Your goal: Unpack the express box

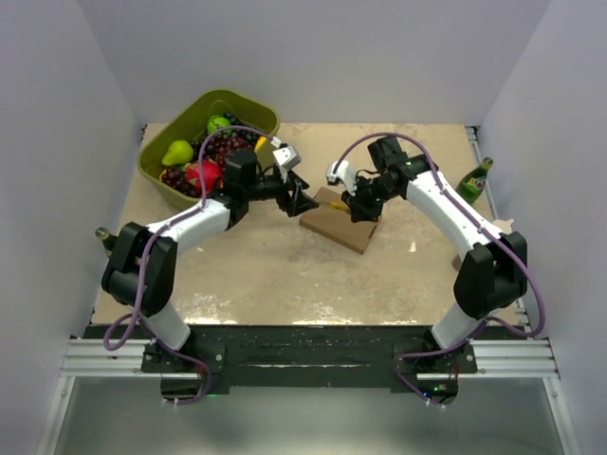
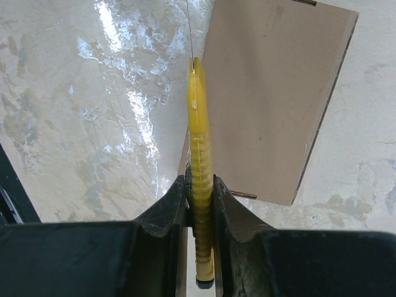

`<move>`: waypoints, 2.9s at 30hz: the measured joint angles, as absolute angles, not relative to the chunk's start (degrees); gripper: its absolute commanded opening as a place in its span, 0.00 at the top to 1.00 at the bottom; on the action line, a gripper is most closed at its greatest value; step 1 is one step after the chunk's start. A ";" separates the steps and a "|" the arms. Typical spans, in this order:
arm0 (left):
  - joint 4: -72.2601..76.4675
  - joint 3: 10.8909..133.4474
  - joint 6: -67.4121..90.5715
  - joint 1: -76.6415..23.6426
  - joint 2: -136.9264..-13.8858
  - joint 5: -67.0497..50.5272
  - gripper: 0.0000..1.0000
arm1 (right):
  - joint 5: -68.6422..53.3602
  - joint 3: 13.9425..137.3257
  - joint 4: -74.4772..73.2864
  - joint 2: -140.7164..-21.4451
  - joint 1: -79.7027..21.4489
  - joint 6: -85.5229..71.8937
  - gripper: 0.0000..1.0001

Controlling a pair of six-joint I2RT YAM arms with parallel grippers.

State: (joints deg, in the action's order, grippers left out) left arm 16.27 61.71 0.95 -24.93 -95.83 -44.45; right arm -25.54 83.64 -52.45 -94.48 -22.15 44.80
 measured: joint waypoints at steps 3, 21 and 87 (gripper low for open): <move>18.50 61.98 3.05 -25.17 -96.99 -45.52 0.32 | -25.54 83.53 -52.38 -94.45 -22.46 44.73 1.00; 20.08 62.70 4.75 -28.14 -100.53 -51.07 0.48 | -25.54 83.22 -52.25 -94.32 -22.50 44.64 1.00; 24.93 66.32 6.50 -27.27 -105.45 -61.43 1.00 | -28.32 89.14 -54.76 -99.04 -23.66 36.82 0.61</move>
